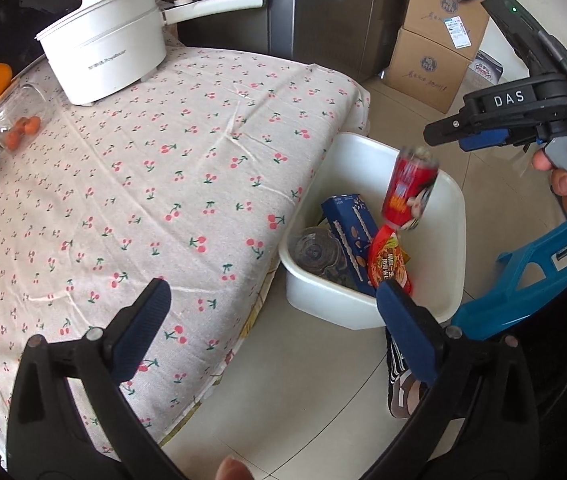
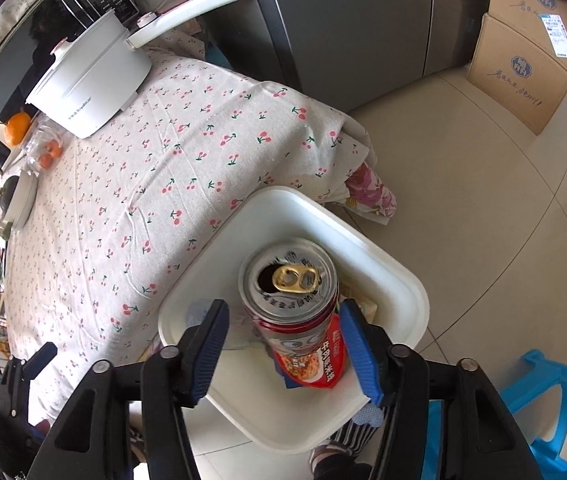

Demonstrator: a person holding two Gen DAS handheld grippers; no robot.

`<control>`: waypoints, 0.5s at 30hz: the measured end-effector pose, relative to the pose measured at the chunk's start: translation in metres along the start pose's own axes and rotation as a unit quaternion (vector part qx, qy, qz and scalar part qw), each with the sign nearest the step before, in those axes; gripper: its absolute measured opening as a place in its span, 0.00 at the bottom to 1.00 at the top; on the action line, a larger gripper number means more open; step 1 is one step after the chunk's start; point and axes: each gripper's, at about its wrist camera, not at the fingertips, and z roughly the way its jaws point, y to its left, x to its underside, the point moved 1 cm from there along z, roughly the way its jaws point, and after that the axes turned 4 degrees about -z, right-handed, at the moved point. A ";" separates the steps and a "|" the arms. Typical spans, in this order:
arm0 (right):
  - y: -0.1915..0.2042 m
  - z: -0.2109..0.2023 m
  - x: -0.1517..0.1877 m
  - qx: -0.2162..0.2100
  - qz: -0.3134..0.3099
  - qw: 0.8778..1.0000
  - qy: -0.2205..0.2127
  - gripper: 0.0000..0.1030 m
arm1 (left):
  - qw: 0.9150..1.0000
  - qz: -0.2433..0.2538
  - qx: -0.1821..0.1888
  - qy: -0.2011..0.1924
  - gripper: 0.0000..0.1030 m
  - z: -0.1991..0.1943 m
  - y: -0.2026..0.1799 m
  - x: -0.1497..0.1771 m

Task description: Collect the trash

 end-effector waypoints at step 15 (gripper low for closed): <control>0.064 -0.031 0.018 0.047 -0.098 0.991 -0.076 1.00 | 0.991 -0.102 -0.082 -0.021 0.99 -0.039 0.043 0.018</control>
